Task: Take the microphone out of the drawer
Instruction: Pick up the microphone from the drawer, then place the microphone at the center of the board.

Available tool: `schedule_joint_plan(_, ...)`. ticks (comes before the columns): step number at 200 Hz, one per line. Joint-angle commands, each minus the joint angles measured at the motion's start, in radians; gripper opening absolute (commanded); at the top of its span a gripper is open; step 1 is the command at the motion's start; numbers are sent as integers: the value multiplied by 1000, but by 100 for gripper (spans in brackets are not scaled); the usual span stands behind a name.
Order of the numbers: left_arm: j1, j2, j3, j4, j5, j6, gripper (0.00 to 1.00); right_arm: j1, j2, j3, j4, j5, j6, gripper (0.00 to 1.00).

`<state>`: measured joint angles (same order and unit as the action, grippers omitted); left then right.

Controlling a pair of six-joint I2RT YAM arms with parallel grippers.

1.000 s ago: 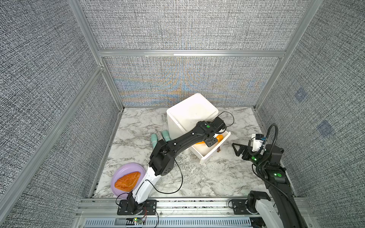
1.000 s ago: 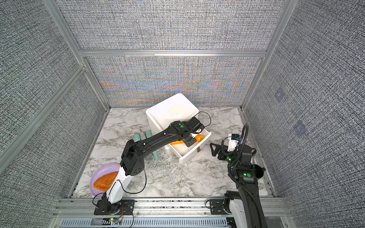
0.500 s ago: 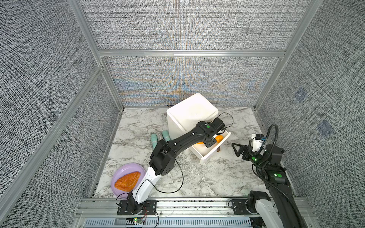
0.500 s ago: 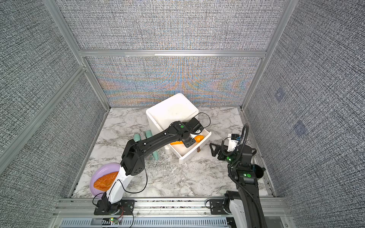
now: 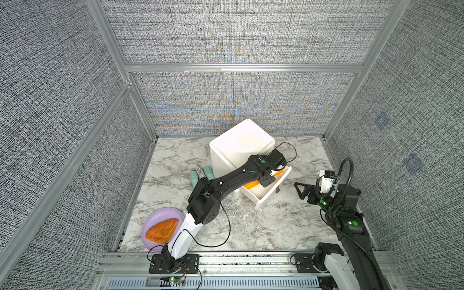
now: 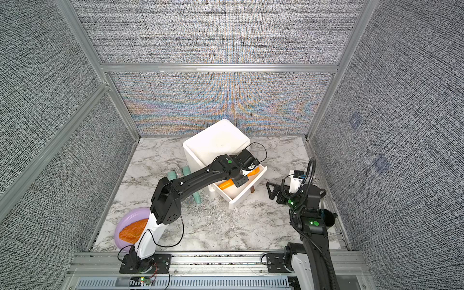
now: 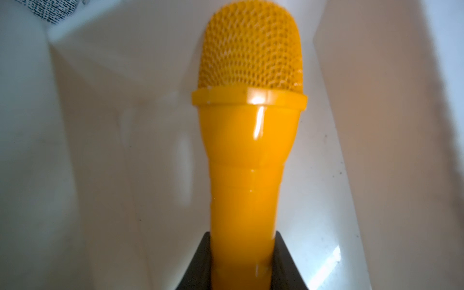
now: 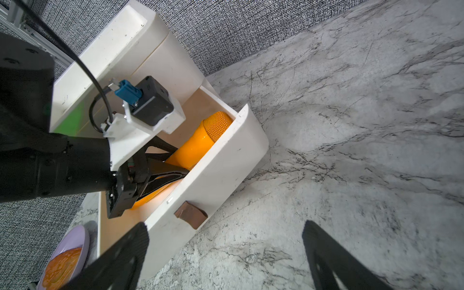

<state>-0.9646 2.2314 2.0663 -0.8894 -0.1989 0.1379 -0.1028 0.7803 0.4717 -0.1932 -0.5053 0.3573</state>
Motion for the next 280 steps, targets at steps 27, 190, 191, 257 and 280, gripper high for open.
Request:
schedule_joint_plan(27, 6, -76, -43, -19, -30, -10, 0, 0, -21, 2, 40, -18, 9, 98)
schedule_joint_plan(190, 6, -435, -142, 112, 141, -69, 0, 1, -39, -7, 50, -27, 13, 98)
schedule_joint_plan(191, 6, -438, -143, 112, 142, -71, 0, 1, -38, -7, 51, -27, 13, 98)
schedule_joint_plan(257, 14, -720, -287, 232, 41, -117, 0, 0, -30, -10, 58, -40, 6, 98)
schedule_joint_plan(280, 46, -793, -298, 173, -39, -163, 0, 0, -30, -10, 70, -54, 9, 98)
